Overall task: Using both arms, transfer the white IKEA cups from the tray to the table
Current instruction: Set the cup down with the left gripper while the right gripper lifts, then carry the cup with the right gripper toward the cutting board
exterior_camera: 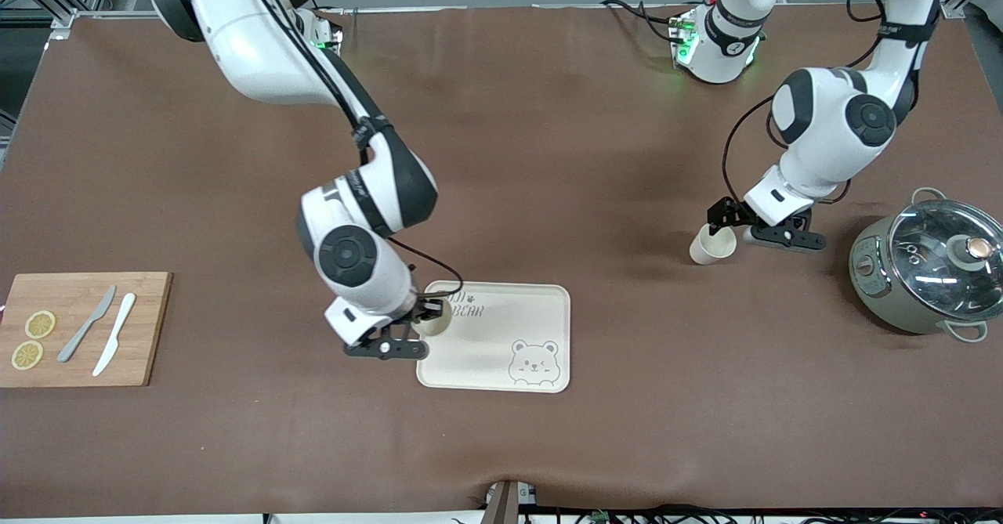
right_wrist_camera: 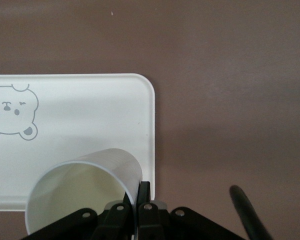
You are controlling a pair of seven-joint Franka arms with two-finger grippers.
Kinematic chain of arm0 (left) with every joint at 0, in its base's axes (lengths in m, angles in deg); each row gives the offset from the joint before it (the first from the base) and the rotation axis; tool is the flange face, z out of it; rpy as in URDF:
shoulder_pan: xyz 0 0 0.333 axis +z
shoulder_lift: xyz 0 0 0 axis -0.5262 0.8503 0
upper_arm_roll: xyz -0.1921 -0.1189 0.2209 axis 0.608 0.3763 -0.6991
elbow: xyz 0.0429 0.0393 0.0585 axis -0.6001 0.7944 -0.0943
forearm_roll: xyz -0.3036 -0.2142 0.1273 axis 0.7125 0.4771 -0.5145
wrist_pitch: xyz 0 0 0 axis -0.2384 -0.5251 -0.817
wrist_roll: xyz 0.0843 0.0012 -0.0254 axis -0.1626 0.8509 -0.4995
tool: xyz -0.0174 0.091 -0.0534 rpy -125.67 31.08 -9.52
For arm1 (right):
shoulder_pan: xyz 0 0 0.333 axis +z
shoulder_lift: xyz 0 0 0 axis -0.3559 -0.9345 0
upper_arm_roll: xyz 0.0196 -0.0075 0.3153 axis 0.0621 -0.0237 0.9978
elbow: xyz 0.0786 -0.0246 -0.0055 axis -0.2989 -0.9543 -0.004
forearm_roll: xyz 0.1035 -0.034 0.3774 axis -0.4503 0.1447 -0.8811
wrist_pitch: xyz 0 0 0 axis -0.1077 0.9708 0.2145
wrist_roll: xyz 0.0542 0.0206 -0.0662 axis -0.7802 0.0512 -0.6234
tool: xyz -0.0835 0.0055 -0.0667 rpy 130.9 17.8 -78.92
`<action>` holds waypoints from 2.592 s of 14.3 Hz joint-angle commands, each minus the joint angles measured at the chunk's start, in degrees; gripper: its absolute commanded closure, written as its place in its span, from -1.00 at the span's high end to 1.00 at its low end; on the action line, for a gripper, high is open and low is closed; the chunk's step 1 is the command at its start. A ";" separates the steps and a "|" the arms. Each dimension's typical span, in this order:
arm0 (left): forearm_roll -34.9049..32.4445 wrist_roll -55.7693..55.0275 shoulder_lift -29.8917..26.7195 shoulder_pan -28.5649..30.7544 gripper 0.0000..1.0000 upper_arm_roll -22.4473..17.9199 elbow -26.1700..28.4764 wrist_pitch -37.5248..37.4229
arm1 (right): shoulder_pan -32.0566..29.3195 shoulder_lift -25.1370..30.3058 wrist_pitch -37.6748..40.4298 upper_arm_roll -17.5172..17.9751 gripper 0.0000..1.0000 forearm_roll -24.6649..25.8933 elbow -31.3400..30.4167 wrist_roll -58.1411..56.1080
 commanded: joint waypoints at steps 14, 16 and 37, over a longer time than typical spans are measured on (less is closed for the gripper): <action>-5.49 -6.65 -0.67 1.84 1.00 -0.15 -24.41 -26.36 | -16.00 22.50 11.24 0.74 -1.00 -1.05 -15.58 -22.31; -5.68 -6.65 -0.40 2.45 1.00 -0.24 -26.35 -27.94 | -17.94 24.43 12.12 0.74 -1.00 -1.05 -16.38 -24.15; -7.52 -9.46 -1.10 6.68 1.00 0.28 -44.45 -46.05 | -31.22 28.14 -7.29 0.65 -1.00 -0.96 -37.12 -38.67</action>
